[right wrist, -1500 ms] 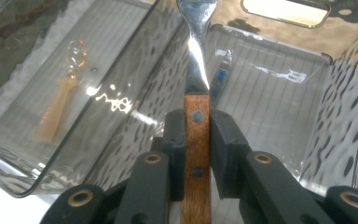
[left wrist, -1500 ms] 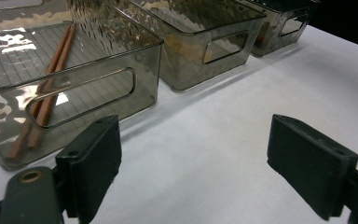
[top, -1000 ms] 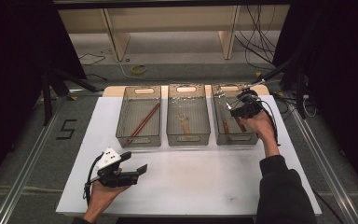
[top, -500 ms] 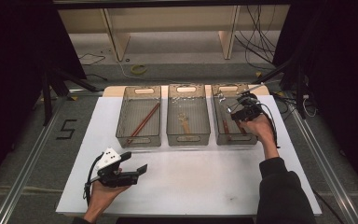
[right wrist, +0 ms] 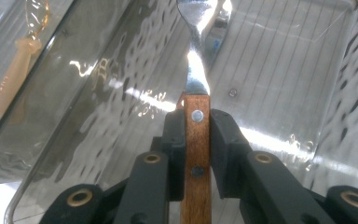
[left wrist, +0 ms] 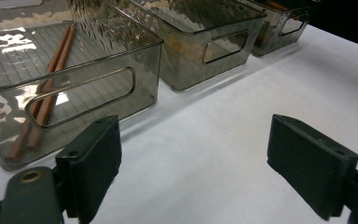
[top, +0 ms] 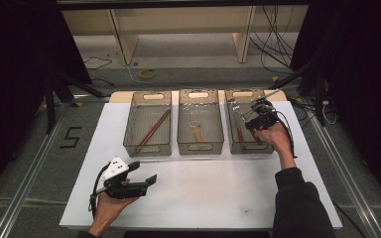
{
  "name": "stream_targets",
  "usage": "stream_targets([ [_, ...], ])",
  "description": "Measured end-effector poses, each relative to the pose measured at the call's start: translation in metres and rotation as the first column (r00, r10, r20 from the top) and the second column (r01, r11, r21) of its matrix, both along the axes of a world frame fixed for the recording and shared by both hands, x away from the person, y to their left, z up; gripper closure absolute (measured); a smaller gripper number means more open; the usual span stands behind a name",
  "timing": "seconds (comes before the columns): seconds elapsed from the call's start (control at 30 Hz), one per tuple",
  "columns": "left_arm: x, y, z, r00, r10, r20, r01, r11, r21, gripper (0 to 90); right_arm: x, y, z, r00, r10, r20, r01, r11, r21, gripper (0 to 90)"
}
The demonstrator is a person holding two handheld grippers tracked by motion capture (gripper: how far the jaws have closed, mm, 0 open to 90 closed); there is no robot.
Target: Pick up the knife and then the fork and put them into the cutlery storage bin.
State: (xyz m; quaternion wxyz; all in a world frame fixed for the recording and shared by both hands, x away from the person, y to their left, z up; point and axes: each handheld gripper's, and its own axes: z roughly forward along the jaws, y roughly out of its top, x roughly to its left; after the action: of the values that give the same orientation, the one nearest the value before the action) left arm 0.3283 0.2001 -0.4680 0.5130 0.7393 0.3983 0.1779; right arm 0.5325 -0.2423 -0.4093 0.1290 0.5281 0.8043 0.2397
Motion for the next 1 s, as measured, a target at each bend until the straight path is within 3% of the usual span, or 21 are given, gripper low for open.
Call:
stream_targets([
  [0.17, 0.0, 0.0, 0.0, 1.0, 0.001, 0.0, -0.001, 1.0, 0.0, 17.0, 0.0, 0.001, -0.004, 0.9999, 0.0, -0.014, 0.0, 1.0, -0.002, 75.7],
  [0.3, 0.0, 0.0, 0.0, 1.0, 0.001, 0.0, -0.001, 1.0, 0.0, 17.0, 0.0, 0.002, -0.002, 0.9999, 0.001, -0.01, 0.0, 1.0, 0.027, 66.8],
  [1.0, 0.0, 0.0, 0.0, 1.0, 0.0, 0.0, 0.0, 1.0, 0.001, 17.0, -0.021, 0.015, 0.014, 0.9935, 0.074, 0.086, -0.084, 0.989, 0.118, 49.2],
])
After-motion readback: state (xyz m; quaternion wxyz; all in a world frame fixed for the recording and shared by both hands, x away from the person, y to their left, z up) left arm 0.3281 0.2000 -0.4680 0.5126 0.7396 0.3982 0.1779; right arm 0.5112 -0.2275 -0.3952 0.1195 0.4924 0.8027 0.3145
